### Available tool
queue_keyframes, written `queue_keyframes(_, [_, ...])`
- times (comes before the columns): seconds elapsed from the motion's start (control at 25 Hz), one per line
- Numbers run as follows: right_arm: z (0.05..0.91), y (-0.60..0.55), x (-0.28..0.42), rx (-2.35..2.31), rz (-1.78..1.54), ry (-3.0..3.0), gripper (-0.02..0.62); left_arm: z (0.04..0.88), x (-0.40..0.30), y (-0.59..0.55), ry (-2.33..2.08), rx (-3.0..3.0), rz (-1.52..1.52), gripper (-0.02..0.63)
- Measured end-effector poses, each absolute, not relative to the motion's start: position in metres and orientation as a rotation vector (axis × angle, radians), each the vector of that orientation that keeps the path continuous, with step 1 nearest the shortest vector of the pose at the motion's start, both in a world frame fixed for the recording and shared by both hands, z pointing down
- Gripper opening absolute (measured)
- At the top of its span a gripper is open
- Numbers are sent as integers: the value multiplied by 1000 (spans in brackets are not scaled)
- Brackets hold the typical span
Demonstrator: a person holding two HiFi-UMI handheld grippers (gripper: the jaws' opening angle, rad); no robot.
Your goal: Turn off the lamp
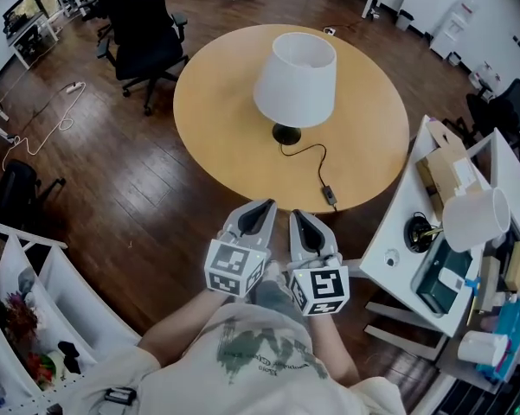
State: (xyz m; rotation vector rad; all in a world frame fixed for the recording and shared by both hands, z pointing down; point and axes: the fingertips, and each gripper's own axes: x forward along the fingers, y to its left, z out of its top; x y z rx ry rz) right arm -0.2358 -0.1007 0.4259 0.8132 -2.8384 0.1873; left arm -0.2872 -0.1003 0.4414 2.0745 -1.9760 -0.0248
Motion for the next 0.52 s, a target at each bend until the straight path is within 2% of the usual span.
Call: queue_keyframes(0.52, [428, -77, -237, 837, 175, -2805, 0, 440, -287, -73, -1946, 2128, -25, 0])
